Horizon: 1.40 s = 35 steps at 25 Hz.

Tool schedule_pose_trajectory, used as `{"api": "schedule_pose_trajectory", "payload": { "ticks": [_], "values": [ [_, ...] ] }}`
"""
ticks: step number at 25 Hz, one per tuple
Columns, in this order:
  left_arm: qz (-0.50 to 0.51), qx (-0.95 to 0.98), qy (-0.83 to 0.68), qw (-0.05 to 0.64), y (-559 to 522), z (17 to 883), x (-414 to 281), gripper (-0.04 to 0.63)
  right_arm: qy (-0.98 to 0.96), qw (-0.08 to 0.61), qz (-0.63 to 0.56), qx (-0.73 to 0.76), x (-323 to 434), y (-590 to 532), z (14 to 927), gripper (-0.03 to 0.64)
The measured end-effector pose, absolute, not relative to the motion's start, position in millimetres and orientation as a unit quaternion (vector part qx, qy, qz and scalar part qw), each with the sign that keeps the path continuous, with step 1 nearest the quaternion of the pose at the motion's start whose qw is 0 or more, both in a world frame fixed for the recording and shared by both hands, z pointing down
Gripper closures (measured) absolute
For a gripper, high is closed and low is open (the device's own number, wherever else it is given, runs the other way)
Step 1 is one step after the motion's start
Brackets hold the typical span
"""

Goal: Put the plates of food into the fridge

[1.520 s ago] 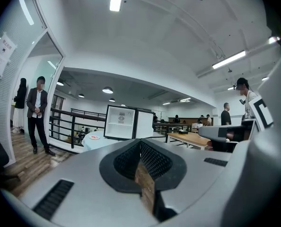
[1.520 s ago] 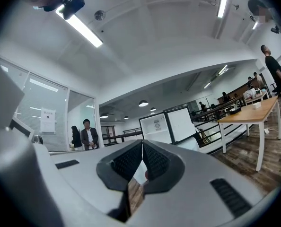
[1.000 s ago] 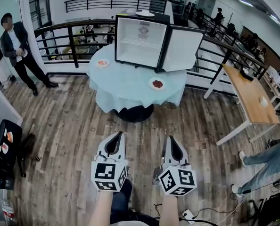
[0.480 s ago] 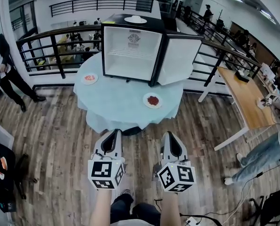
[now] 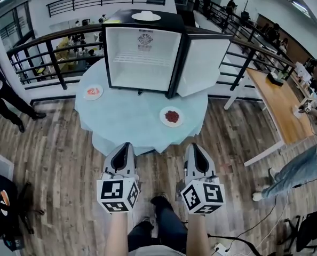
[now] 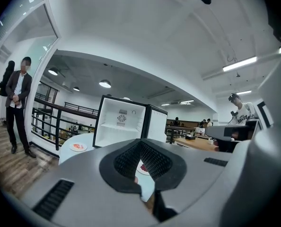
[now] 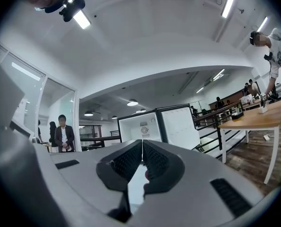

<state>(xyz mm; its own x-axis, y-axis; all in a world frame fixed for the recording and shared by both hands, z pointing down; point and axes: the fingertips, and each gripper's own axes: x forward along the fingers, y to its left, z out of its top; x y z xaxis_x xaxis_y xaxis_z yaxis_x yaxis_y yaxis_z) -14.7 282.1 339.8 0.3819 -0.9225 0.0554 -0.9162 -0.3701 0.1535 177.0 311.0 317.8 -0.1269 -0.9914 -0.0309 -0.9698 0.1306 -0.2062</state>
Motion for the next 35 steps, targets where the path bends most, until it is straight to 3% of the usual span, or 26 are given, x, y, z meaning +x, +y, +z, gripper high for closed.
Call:
{"api": "schedule_pose_trajectory", "payload": {
  "ticks": [22, 35],
  "values": [
    [0.004, 0.791, -0.605, 0.088, 78, 339, 60, 0.589, 0.768, 0.084, -0.102, -0.626, 269, 78, 322, 0.603],
    [0.035, 0.779, -0.612, 0.131, 28, 373, 81, 0.589, 0.76, 0.071, -0.148, -0.629, 305, 25, 361, 0.603]
  ]
}}
